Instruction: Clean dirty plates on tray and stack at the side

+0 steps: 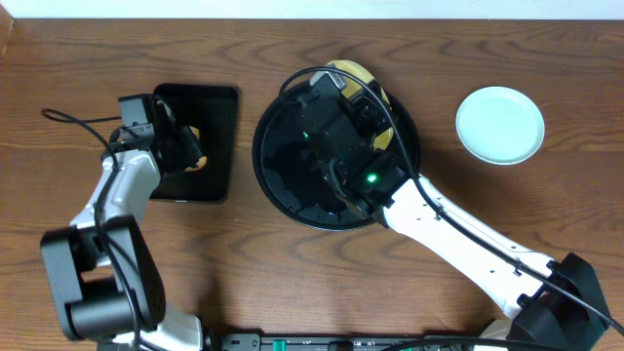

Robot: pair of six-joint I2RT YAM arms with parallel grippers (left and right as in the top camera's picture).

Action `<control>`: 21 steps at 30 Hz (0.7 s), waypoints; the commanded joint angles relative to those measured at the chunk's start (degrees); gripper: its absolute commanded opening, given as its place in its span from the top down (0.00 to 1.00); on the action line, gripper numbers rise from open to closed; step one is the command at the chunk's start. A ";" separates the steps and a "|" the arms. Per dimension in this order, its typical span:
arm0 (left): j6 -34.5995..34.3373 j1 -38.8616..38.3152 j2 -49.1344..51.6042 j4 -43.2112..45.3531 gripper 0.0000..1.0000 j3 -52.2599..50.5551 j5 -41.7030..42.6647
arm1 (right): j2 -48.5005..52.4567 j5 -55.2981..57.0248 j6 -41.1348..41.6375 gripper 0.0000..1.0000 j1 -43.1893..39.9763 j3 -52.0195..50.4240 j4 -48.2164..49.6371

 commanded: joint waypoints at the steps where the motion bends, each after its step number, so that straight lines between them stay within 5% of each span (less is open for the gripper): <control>1: 1.38 0.22 1.88 1.29 0.92 0.07 0.09 | -0.46 -1.18 6.27 0.99 0.33 0.74 -1.99; 11: 3.30 0.22 -3.48 5.88 0.92 0.07 12.66 | -0.46 -19.89 22.77 0.99 -4.98 0.74 -12.31; 21: 3.30 -6.95 -14.03 7.08 0.92 0.07 14.84 | -0.46 -57.27 41.90 0.99 -16.87 -0.39 -27.19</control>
